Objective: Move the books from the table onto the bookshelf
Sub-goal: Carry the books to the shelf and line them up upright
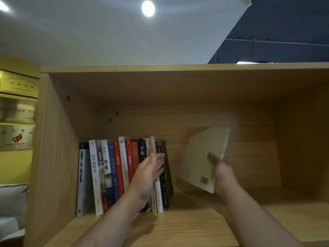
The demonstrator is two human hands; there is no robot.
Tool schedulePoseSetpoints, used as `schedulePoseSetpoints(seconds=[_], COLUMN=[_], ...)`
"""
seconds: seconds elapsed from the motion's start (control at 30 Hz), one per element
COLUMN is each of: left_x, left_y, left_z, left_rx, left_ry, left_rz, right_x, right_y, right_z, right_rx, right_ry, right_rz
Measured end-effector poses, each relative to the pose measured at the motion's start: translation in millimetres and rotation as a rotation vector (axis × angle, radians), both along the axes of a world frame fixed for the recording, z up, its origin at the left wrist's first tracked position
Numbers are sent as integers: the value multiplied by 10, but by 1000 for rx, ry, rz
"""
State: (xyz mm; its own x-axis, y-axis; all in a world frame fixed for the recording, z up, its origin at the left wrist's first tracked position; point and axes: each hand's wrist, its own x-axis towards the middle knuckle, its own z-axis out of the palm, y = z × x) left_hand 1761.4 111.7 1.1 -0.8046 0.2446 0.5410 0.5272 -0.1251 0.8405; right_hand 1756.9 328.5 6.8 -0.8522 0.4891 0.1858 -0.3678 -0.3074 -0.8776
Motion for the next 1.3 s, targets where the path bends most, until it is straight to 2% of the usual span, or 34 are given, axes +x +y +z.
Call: schedulePoseSetpoints(seconds=[0.1, 0.2, 0.27, 0.33, 0.4, 0.47, 0.5, 0.6, 0.77, 0.9, 1.03, 1.1, 1.2, 1.3], left_x=[22, 80, 73, 13, -56, -142, -184, -224, -264, -236, -112, -41, -29, -105], left_y=[-22, -92, -202, -371, -562, -749, -828, -969, -1004, -1061, -1047, -1023, -1003, -989], left_z=[-4, -22, -53, -96, -151, -199, -217, -245, -294, -279, -273, -264, -291, -296], left_rx=[-16, -66, -52, -27, 5, 110, 114, -41, -480, -653, -935, -1014, -1146, -1114], left_ry=[6, 37, 103, 144, 15, -224, -280, -324, -178, -128, -19, 43, 94, 58], left_rz=[-4, 54, 205, 512, 793, 840, 848, 933, 952, 912, 1119, 1167, 1027, 892], right_x=[-25, 42, 71, 67, 69, 82, 79, 15, -52, -108, -209, -201, -208, -259], right_y=[-317, -657, -799, -844, -845, -864, -868, -835, -840, -854, -814, -815, -812, -807], right_z=[-64, -172, -230, -273, -304, -317, -323, -355, -377, -327, -309, -306, -337, -362], right_rx=[274, 375, 378, 429, 621, 879, 946, 970, 1039, 1146, 1234, 1239, 1160, 1128], right_ry=[-42, -71, -58, -33, -32, -63, -91, -144, -124, -63, -61, -64, -58, -75], right_rz=[-63, 80, 218, 298, 356, 379, 387, 419, 443, 425, 425, 436, 445, 453])
